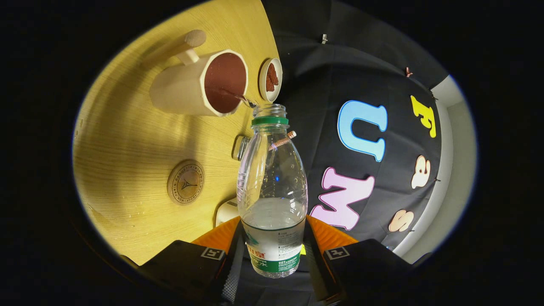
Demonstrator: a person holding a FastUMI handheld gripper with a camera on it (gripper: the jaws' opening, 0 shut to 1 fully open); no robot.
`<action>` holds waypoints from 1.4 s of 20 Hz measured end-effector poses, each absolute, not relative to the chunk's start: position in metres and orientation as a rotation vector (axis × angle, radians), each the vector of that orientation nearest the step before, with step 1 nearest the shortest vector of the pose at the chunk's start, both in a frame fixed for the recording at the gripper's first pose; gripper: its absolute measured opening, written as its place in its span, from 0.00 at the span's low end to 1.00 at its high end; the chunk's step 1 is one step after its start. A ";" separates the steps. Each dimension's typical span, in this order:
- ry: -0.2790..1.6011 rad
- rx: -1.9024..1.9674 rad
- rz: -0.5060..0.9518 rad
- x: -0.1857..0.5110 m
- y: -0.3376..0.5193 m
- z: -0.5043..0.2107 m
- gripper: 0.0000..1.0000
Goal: Take the bottle from table, then pour the juice into the cup, finally place the bottle on the coaster
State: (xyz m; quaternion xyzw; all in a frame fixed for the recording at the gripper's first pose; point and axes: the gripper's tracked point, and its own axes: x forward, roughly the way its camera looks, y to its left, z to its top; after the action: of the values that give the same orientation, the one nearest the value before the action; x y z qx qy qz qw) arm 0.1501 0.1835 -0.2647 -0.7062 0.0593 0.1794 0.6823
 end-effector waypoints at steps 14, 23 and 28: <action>0.100 -1.652 0.408 0.158 0.185 -0.259 0.70; 0.090 -1.698 0.421 0.161 0.185 -0.259 0.70; 0.065 -1.731 0.429 0.162 0.189 -0.257 0.70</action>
State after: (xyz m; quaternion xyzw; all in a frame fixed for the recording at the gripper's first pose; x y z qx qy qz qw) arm 0.1618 0.1891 -0.2572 -0.7551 0.0285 0.1873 0.6276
